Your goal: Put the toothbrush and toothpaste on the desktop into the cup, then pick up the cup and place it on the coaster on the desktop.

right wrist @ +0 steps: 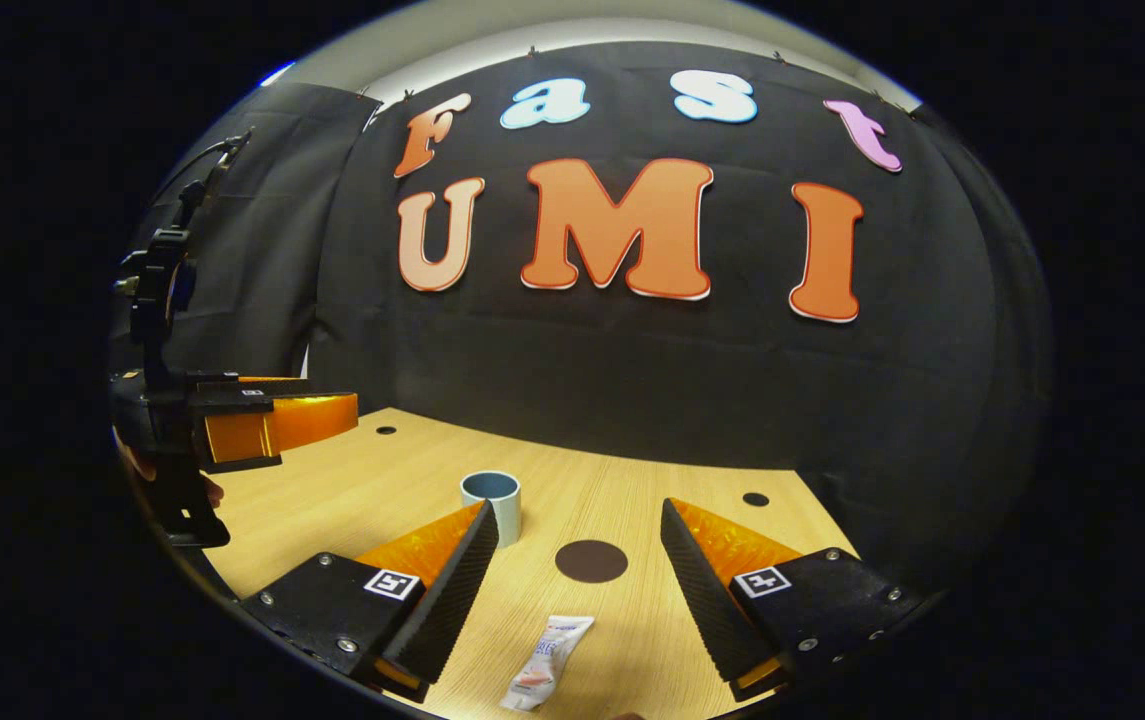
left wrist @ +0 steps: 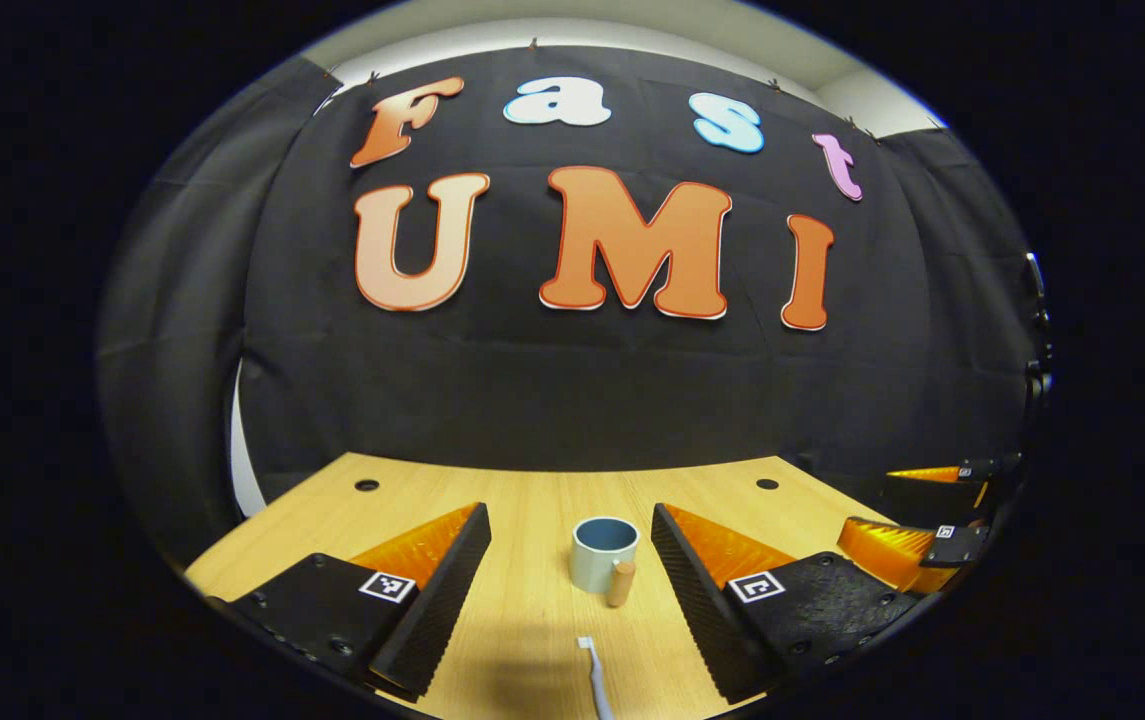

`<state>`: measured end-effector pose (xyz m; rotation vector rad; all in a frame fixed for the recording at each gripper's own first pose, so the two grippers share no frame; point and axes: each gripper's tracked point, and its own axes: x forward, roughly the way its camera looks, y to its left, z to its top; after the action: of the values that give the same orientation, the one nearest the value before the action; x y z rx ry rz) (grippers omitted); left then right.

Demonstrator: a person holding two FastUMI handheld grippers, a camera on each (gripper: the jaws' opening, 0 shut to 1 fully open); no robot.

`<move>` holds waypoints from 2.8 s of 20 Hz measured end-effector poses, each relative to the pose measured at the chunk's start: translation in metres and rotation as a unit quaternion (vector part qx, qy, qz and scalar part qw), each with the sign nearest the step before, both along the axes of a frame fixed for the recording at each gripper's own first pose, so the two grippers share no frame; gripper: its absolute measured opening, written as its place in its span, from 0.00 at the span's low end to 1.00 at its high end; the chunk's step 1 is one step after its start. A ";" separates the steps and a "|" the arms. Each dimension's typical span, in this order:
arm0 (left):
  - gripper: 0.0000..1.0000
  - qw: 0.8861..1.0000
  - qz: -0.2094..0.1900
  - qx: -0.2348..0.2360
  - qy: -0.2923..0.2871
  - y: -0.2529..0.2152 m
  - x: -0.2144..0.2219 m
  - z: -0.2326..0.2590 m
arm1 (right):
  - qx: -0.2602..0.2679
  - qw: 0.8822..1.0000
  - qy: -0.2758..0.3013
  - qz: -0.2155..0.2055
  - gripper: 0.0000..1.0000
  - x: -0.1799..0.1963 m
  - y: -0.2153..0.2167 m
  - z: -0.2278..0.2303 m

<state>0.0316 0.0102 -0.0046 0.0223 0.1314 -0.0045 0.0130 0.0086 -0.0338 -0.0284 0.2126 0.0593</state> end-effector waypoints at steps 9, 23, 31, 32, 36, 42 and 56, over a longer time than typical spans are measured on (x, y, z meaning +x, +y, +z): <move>0.98 0.983 -0.059 0.012 0.171 -0.028 0.013 -0.088 | 0.015 0.986 0.163 0.016 0.95 0.001 0.009 -0.076; 0.95 0.897 -0.061 -0.011 0.438 -0.017 0.004 -0.177 | 0.006 0.930 0.368 0.012 0.82 -0.006 0.005 -0.166; 0.93 0.838 -0.035 -0.018 0.545 -0.017 -0.006 -0.221 | -0.021 0.898 0.439 -0.002 0.69 -0.007 0.015 -0.197; 0.94 0.833 -0.028 -0.017 0.553 -0.014 -0.006 -0.223 | -0.018 0.896 0.443 0.000 0.69 -0.006 0.018 -0.196; 0.76 0.828 -0.010 -0.003 0.560 -0.011 0.000 -0.223 | -0.003 0.894 0.447 0.006 0.57 -0.004 0.015 -0.199; 0.11 0.828 0.017 0.001 0.561 -0.009 0.000 -0.233 | 0.025 0.893 0.449 0.015 0.19 -0.004 0.019 -0.201; 0.08 0.860 0.004 0.001 0.510 0.009 0.016 -0.201 | 0.031 0.904 0.425 0.024 0.18 0.004 0.023 -0.179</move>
<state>0.0475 0.0189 -0.2061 0.0191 1.2026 -0.0083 0.0173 0.0313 -0.2130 0.0581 1.0884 0.1261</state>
